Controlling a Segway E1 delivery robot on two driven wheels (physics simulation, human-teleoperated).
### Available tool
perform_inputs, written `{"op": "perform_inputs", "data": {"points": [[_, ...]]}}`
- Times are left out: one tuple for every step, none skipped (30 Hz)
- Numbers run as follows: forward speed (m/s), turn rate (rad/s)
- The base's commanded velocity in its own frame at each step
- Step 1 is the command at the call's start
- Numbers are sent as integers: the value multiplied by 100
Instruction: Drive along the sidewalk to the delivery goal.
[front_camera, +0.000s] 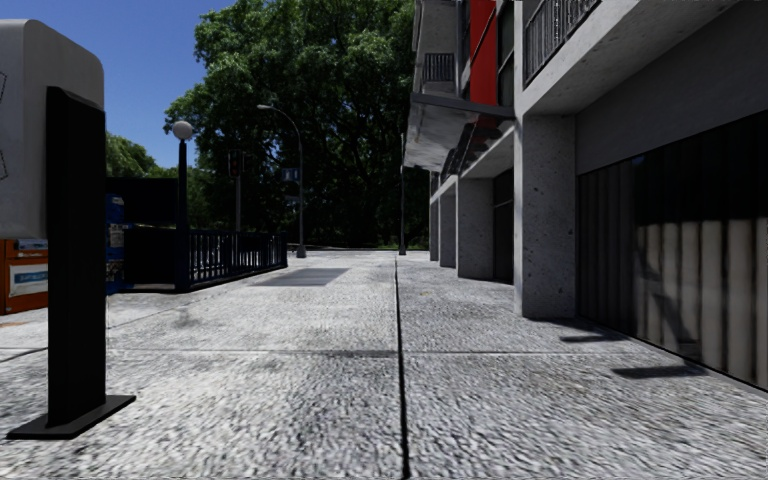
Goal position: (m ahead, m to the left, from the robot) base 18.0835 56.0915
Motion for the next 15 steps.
{"op": "perform_inputs", "data": {"points": [[200, 0], [200, 0], [200, 0], [200, 0], [200, 0], [200, 0], [200, 0], [200, 0], [200, 0], [200, 0], [200, 0], [200, 0], [200, 0], [200, 0], [200, 0]]}}
